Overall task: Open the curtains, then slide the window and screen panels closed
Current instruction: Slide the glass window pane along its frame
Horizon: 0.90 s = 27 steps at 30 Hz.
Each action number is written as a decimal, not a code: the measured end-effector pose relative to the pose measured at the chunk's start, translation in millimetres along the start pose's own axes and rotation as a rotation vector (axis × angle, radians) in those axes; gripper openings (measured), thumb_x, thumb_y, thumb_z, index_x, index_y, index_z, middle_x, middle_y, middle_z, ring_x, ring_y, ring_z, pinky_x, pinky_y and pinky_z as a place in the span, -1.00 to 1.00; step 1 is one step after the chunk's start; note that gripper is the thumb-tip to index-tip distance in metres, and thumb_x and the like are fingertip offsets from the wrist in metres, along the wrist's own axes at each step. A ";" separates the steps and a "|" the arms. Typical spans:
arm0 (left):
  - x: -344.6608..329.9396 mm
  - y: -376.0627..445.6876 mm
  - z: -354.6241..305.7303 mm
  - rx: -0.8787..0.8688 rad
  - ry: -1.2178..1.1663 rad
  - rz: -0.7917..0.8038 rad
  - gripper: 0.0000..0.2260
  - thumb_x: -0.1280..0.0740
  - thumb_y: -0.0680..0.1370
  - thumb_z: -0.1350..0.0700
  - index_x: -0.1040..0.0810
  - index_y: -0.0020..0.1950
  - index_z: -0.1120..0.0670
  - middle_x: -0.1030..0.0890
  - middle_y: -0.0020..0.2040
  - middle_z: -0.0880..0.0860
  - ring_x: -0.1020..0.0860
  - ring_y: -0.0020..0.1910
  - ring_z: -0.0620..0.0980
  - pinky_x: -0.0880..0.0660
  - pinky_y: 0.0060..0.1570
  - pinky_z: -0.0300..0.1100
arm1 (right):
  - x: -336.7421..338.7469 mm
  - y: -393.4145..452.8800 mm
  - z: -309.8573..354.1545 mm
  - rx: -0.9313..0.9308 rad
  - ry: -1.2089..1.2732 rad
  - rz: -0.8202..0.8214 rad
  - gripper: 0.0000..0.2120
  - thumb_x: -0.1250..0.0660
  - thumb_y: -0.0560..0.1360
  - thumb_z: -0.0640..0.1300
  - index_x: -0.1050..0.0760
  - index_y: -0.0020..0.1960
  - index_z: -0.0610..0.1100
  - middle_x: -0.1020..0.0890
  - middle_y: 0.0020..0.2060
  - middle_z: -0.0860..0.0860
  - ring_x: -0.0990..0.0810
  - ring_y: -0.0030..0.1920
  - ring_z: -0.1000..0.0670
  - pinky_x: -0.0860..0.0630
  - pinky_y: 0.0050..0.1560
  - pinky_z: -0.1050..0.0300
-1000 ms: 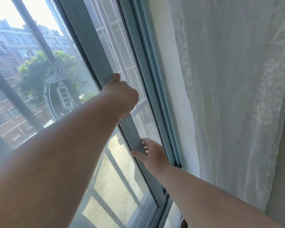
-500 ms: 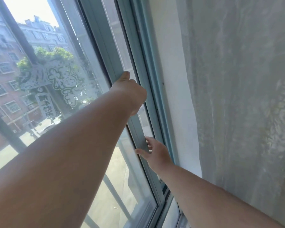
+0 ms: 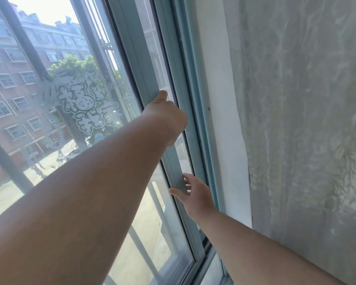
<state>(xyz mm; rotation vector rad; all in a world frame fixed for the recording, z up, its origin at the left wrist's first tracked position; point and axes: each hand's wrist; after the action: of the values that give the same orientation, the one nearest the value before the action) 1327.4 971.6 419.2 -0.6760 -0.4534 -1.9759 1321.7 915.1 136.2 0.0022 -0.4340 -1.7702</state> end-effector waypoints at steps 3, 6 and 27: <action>-1.0 -3.6 -1.3 0.019 -0.007 -0.020 -0.67 -0.59 0.42 0.16 -0.68 0.12 -0.13 -0.64 0.00 -0.08 -0.44 0.11 0.06 -0.13 0.49 0.06 | -1.3 -0.5 -0.5 0.012 -0.001 -0.010 -0.41 -0.60 0.52 0.25 -0.59 0.47 0.06 -0.73 0.22 0.09 -0.71 0.18 0.00 -0.71 0.27 -0.13; -0.6 -6.2 -4.4 0.039 -0.013 -0.032 -0.67 -0.55 0.44 0.18 -0.67 0.13 -0.14 -0.66 0.09 -0.05 -0.50 0.26 0.06 -0.12 0.54 0.04 | -1.7 -0.4 0.4 0.008 0.000 0.000 -0.39 -0.59 0.54 0.25 -0.58 0.50 0.04 -0.72 0.24 0.08 -0.70 0.20 -0.03 -0.70 0.28 -0.16; -9.4 -16.1 -3.8 -0.021 0.027 -0.078 -0.64 -0.39 0.59 0.20 -0.69 0.30 -0.17 -0.65 0.28 -0.03 -0.48 0.47 0.13 -0.01 0.70 0.11 | 1.0 1.2 1.8 0.023 -0.037 0.016 -0.44 -0.57 0.56 0.23 -0.57 0.48 0.07 -0.71 0.22 0.10 -0.69 0.18 -0.01 -0.71 0.27 -0.13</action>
<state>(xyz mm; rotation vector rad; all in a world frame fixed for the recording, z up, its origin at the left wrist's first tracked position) 1315.8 983.3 409.8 -0.6520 -0.4496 -2.0637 1322.1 914.5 138.4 -0.0180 -0.4800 -1.7522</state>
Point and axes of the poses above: each hand's wrist, its own y-axis towards the middle knuckle, its own x-axis out of the back of the hand, z = x × y
